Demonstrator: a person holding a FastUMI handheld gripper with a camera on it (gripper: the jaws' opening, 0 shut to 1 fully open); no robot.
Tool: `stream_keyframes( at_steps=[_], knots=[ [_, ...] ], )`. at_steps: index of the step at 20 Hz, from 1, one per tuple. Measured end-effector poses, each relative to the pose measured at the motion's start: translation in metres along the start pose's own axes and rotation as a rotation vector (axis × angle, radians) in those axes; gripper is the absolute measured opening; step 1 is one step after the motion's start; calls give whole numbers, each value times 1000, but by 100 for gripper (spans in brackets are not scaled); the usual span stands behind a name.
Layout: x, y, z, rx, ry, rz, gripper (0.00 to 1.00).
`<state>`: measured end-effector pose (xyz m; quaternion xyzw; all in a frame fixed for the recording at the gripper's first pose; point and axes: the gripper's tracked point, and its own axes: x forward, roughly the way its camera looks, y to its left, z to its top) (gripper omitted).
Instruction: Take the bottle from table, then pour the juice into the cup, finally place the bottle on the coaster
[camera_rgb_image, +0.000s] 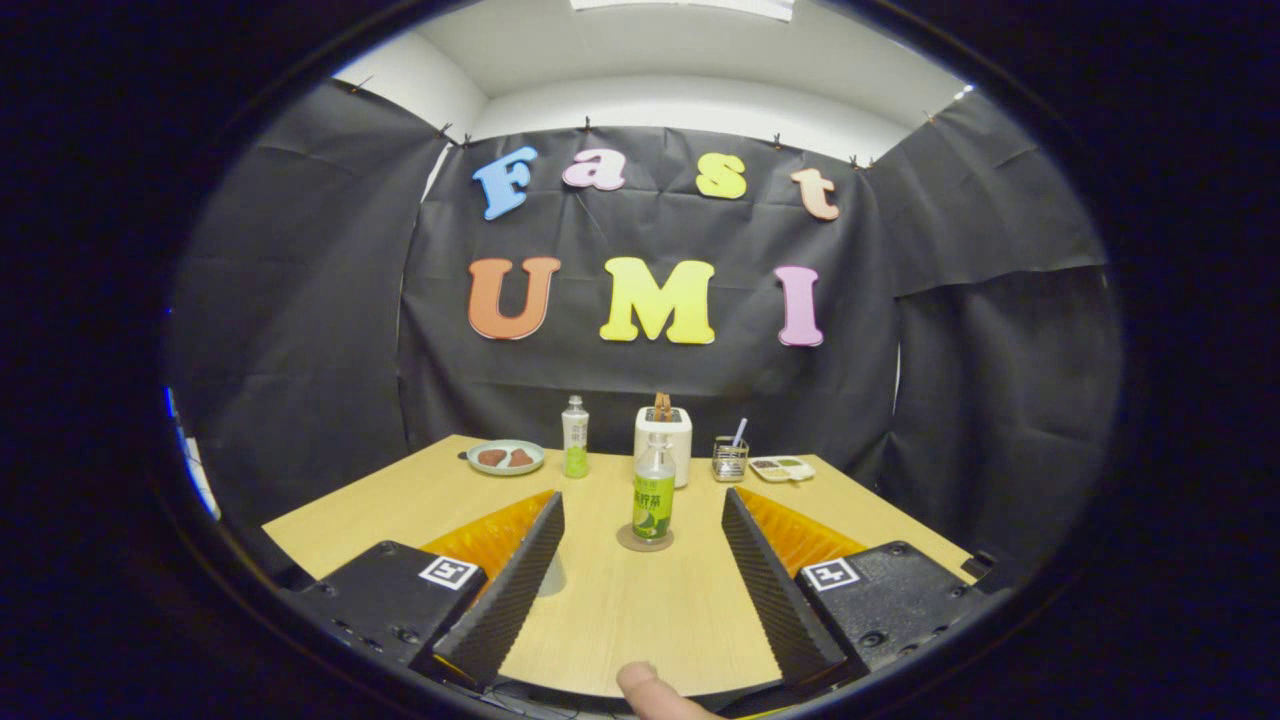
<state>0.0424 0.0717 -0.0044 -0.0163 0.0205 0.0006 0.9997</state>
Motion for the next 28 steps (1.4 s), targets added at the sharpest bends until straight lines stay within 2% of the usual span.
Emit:
stream_keyframes(
  at_steps=[7, 11, 17, 28],
  knots=[
    [-21, -8, -22, -17, -30, 27, 100],
    [-14, -20, -36, -31, -18, 25, 100],
    [1, -49, -51, -60, -8, -24, 100],
    [10, -61, -55, -34, 5, -2, 100]
  ],
)
